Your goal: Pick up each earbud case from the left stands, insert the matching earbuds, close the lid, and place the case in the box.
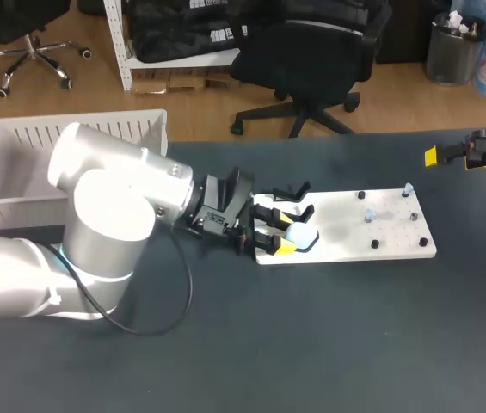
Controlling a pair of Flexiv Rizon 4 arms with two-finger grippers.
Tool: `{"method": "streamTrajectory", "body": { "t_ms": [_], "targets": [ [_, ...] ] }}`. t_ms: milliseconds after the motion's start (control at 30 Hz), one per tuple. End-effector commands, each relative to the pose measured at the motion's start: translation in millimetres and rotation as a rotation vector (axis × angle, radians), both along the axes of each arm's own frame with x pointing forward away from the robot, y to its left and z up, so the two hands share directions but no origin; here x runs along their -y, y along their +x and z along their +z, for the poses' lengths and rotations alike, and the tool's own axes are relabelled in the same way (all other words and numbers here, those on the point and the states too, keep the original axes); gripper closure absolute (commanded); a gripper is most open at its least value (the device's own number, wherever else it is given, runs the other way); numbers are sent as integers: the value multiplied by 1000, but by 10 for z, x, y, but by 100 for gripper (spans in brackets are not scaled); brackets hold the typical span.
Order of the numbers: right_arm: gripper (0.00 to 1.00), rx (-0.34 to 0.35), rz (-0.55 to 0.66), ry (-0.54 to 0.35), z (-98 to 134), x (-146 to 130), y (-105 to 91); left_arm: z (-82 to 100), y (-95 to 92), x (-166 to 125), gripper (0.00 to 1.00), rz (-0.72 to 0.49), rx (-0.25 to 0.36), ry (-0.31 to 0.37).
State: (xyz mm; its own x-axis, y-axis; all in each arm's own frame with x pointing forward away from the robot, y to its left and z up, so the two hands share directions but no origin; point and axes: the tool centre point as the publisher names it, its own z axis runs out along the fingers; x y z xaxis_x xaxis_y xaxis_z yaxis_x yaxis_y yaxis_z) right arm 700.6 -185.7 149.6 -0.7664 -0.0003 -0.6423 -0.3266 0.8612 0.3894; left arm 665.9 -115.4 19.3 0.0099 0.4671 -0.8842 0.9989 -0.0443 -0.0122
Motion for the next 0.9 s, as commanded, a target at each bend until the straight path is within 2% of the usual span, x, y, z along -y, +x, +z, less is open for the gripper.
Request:
{"method": "streamTrajectory", "body": {
  "t_ms": [33, 167, 467, 900],
  "targets": [
    [0, -1, 2, 0, 0, 6, 4, -27, 10, 18, 55, 0, 4, -9],
    [0, -1, 2, 0, 0, 6, 4, -29, 8, 23, 55, 1, 2, -13],
    [0, -1, 2, 0, 0, 6, 4, -42, -6, 23, 63, 1, 0, -16],
    [0, -1, 2, 0, 0, 6, 4, -41, -48, 49, 61, -6, 6, -25]
  ]
}}
